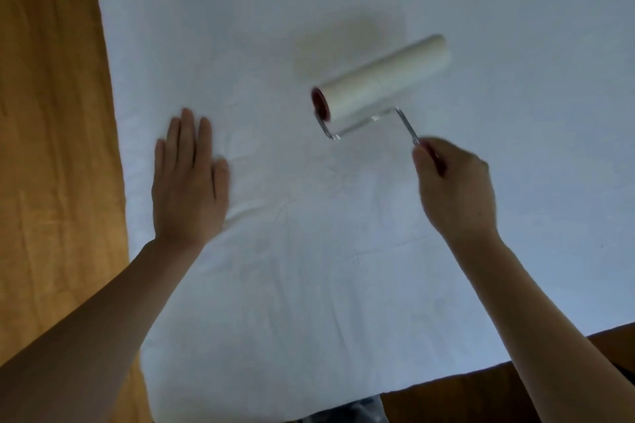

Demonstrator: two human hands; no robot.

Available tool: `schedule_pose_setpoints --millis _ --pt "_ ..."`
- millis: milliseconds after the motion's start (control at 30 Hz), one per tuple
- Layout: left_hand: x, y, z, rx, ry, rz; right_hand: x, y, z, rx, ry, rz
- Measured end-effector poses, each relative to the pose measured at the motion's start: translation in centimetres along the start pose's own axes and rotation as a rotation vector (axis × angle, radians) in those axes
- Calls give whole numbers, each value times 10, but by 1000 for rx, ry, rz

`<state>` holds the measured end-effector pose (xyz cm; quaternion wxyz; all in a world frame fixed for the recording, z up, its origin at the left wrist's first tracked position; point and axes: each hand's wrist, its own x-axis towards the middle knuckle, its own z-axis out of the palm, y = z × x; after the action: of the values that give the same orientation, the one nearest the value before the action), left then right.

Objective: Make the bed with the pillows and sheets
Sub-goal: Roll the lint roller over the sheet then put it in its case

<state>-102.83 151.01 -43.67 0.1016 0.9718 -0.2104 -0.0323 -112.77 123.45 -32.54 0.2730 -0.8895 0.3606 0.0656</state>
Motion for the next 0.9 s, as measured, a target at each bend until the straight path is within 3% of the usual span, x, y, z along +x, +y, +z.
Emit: schedule_pose_setpoints --millis 200,333,900 --pt "-18 5 3 -14 30 -38 47 -67 29 -59 -117 -103" --pt "-18 7 4 -17 41 -48 46 -67 41 -191 -207 -184" --pt "-42 32 5 -11 65 -112 -92 163 -37 -417 -327 -35"
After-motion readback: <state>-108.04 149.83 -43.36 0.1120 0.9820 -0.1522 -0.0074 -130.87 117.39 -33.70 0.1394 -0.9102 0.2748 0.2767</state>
